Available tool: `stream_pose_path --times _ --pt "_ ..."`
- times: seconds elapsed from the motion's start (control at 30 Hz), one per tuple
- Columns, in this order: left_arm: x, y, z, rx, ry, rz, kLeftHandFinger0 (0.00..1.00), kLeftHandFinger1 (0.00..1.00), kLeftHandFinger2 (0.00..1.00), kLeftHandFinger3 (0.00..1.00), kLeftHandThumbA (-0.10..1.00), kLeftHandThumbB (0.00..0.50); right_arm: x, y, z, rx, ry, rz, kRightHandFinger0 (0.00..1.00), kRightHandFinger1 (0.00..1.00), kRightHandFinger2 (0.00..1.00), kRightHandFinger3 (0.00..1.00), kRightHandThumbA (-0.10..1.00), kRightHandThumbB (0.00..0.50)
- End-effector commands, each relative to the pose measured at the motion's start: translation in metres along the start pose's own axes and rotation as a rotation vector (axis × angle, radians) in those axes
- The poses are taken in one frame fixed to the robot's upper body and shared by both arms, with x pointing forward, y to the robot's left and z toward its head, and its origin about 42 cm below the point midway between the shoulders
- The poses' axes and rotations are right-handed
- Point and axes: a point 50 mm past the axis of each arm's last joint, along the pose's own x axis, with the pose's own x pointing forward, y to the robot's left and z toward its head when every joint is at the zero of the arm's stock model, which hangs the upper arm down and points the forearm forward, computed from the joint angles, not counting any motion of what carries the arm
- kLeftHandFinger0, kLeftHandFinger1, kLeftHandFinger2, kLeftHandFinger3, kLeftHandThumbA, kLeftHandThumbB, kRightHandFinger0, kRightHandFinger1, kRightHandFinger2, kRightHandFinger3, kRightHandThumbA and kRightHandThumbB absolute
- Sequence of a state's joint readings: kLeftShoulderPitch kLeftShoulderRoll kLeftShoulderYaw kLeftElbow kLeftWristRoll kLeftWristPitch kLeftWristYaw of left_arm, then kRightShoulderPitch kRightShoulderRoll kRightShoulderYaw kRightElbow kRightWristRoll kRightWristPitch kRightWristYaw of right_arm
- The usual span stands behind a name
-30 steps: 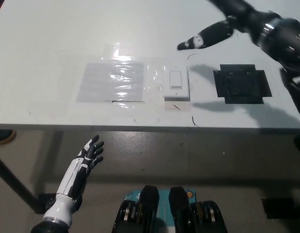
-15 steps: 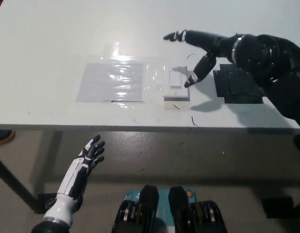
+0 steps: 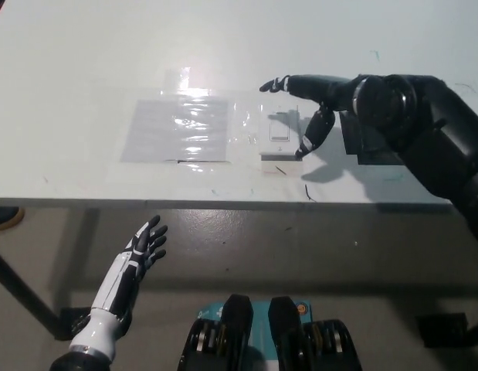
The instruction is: A white switch is kept at the centre of the table close to the robot and the robot uses its right hand to press it to turn it on
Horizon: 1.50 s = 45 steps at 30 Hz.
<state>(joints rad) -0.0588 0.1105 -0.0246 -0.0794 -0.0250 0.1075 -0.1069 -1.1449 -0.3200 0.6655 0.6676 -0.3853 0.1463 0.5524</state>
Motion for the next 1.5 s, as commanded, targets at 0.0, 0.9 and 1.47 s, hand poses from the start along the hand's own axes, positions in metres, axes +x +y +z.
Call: stream_pose_path --times 0.0,0.9,1.47 --pt "0.003 0.003 0.013 0.024 -0.053 -0.013 1.0 1.0 1.0 1.0 0.98 0.0 0.003 -0.019 0.022 -0.099 -0.006 -0.008 1.0 1.0 1.0 1.0 1.0 0.334" --pt "0.005 0.003 0.015 -0.001 -0.056 -0.001 1.0 1.0 1.0 1.0 0.97 0.0 0.012 0.018 0.004 -0.077 0.02 0.066 1.0 1.0 1.0 1.0 1.0 0.333" --pt "0.007 0.004 0.015 0.002 -0.066 0.0 1.0 1.0 1.0 1.0 0.94 0.0 0.016 0.063 -0.014 -0.039 0.037 0.131 1.0 1.0 1.0 1.0 1.0 0.33"
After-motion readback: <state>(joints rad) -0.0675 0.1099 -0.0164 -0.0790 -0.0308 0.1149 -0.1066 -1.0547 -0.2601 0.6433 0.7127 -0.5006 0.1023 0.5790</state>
